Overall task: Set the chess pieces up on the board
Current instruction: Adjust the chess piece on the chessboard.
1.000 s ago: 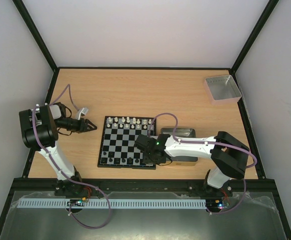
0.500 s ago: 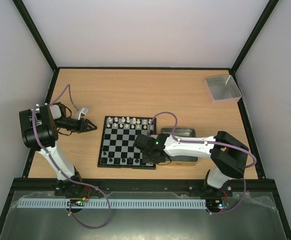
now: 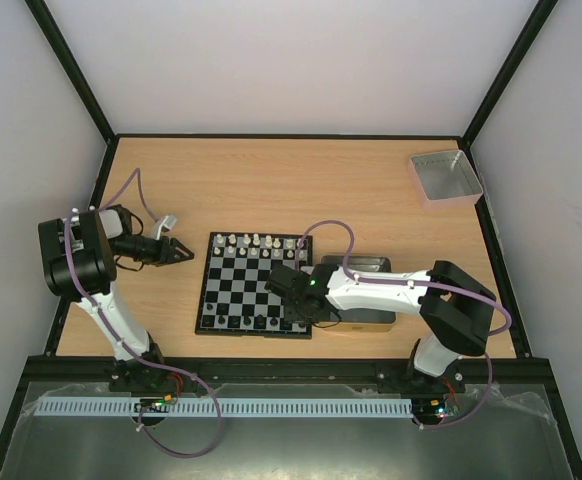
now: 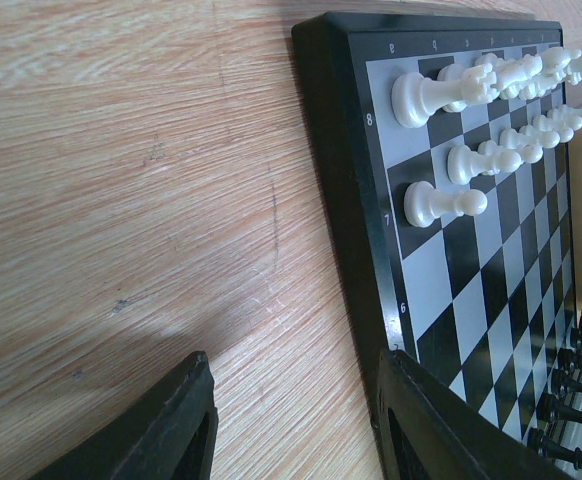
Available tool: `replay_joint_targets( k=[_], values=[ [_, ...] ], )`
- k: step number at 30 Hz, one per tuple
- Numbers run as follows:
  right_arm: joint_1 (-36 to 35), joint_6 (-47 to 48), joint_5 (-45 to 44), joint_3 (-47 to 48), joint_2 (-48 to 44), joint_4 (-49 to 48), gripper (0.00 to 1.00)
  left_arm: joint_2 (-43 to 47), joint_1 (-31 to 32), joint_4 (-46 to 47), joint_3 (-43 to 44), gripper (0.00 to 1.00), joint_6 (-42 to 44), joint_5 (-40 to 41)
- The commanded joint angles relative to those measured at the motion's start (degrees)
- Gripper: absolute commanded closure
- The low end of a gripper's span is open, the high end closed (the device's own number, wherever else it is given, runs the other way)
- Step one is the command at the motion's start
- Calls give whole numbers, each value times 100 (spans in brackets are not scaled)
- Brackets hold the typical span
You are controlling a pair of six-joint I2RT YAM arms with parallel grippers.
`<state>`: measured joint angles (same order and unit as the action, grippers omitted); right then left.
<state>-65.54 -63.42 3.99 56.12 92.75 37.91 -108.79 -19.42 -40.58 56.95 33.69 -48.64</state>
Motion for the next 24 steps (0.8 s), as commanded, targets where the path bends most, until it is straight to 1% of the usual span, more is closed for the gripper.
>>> replay_joint_targets(
  k=[1,6,9,16,24],
  values=[
    [75,-94,-240,-50,-73,294,84,-432,-55,153,-259,53,80,1516],
    [120,-128,-191,-114,-212,322,84,-449,-59,147,-254,53,85,1507],
    [118,-116,-67,-161,-251,272,80,-455,-54,135,-246,53,91,1508],
    [103,-99,79,-159,-310,192,77,-450,-53,143,-253,53,85,1508],
    [-23,-133,241,-223,-307,93,76,-456,-59,139,-246,53,83,1507]
  ],
)
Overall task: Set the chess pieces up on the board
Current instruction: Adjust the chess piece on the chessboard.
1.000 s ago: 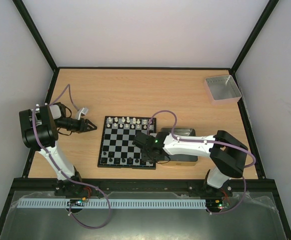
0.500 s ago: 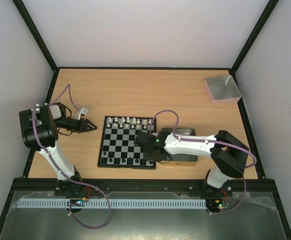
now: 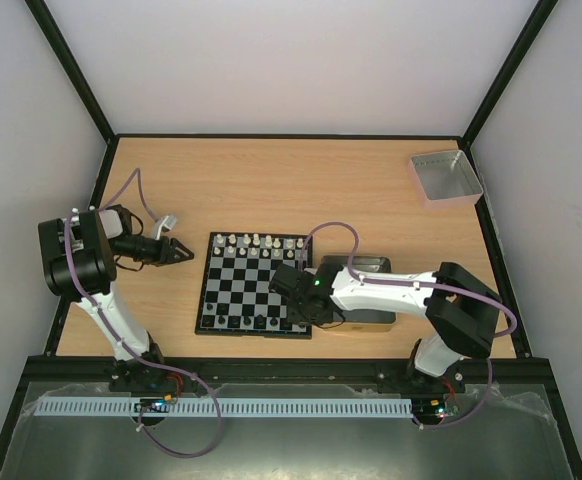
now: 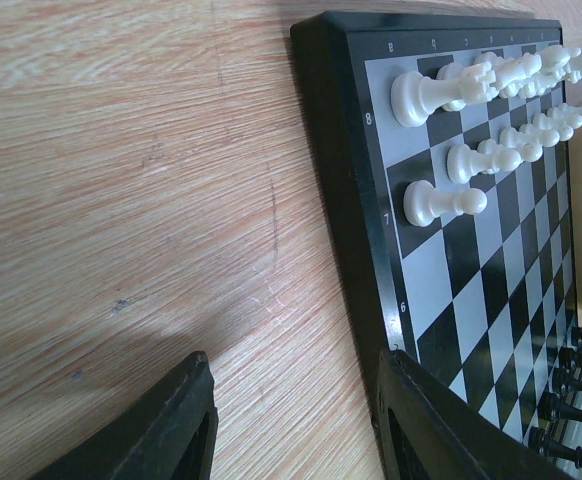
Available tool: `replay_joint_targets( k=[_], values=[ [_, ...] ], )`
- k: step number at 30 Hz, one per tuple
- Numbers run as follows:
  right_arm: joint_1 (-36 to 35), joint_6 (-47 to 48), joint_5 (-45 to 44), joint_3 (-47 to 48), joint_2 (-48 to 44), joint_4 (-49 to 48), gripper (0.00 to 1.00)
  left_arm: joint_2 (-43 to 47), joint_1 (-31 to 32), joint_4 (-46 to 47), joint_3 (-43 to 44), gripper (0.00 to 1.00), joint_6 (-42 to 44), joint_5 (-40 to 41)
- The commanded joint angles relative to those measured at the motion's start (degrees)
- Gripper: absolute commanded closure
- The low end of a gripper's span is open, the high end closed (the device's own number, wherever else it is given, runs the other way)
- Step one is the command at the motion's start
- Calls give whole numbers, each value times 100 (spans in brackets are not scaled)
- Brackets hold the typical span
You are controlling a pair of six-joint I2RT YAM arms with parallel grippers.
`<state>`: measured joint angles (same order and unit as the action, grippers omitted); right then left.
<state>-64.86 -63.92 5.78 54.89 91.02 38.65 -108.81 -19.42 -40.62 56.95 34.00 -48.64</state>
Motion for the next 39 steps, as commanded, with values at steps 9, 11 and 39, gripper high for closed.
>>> replay_joint_targets(
  k=[9,11,39],
  values=[
    [-184,-129,142,-97,-61,-92,76,-448,-55,142,-251,53,63,1499],
    [-188,-119,139,-79,-38,-93,76,-446,-59,135,-246,53,62,1498],
    [-185,-188,143,-207,5,-246,77,-452,-97,142,-237,53,54,1491]
  ],
)
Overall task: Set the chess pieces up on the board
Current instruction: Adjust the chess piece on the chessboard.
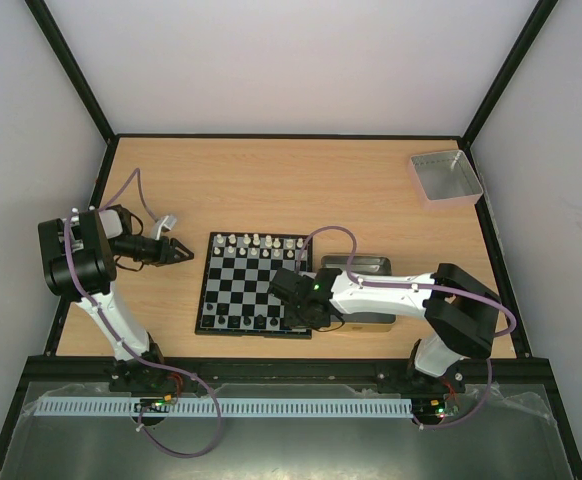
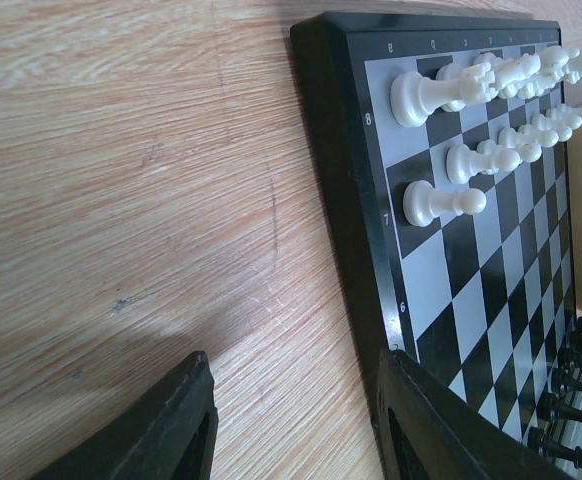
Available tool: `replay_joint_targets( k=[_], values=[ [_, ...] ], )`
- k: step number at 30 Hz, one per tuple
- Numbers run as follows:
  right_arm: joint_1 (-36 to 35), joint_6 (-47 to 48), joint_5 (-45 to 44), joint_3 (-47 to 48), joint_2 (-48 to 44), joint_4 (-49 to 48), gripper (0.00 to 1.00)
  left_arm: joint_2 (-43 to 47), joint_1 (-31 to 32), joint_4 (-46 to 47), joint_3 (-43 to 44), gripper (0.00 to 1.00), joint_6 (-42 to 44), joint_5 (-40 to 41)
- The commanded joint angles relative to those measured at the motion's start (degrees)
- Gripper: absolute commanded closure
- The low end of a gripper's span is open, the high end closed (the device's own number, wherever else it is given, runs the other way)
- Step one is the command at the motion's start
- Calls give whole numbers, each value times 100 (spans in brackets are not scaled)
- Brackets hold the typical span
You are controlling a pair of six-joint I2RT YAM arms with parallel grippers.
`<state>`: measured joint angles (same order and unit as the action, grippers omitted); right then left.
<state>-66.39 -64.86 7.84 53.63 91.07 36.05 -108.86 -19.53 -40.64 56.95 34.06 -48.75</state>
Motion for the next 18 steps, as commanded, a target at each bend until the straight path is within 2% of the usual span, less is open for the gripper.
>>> replay_joint_targets(
  k=[1,18],
  values=[
    [-36,-92,-63,-75,-9,19,78,-444,-91,143,-237,53,48,1500],
    [99,79,-379,208,79,377,77,-426,-86,150,-249,53,47,1500]
  ],
)
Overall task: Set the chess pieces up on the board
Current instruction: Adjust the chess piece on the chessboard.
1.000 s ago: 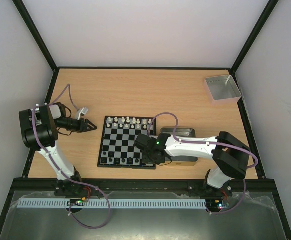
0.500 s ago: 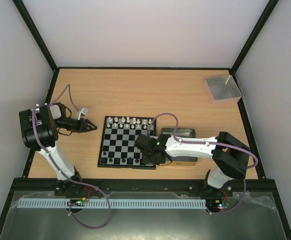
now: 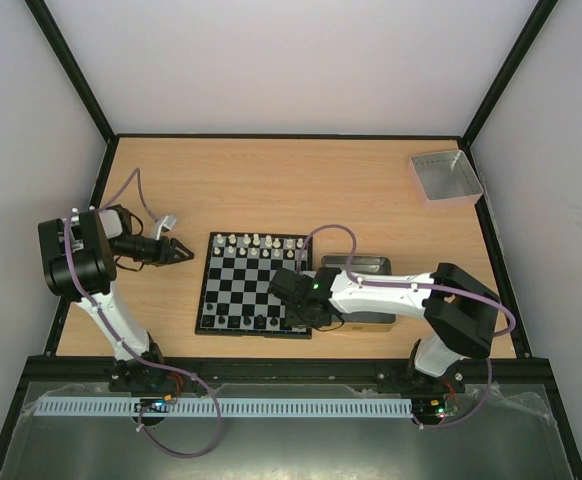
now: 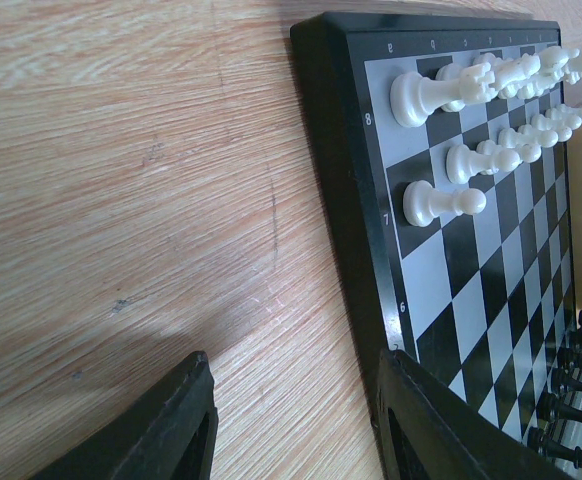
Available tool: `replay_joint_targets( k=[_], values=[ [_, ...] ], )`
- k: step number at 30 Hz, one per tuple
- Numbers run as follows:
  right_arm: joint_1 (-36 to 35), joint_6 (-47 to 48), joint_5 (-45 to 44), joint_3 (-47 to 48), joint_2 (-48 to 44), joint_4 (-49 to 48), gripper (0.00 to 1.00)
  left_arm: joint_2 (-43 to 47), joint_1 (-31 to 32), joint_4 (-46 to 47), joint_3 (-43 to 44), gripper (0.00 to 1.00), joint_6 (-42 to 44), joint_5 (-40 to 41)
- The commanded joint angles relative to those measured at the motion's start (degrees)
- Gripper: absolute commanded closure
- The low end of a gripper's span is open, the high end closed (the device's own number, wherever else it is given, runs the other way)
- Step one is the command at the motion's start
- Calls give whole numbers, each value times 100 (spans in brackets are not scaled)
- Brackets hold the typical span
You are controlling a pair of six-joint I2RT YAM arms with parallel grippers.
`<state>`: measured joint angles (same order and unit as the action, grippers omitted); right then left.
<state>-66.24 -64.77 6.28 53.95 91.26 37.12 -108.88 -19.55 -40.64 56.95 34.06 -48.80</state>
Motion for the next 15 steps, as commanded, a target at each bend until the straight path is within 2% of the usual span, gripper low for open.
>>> replay_joint_targets(
  k=[1,15],
  values=[
    [109,89,-228,190,56,286,77,-428,-84,151,-246,53,47,1505],
    [651,622,-472,615,298,468,78,-461,-85,142,-235,53,45,1505]
  ],
)
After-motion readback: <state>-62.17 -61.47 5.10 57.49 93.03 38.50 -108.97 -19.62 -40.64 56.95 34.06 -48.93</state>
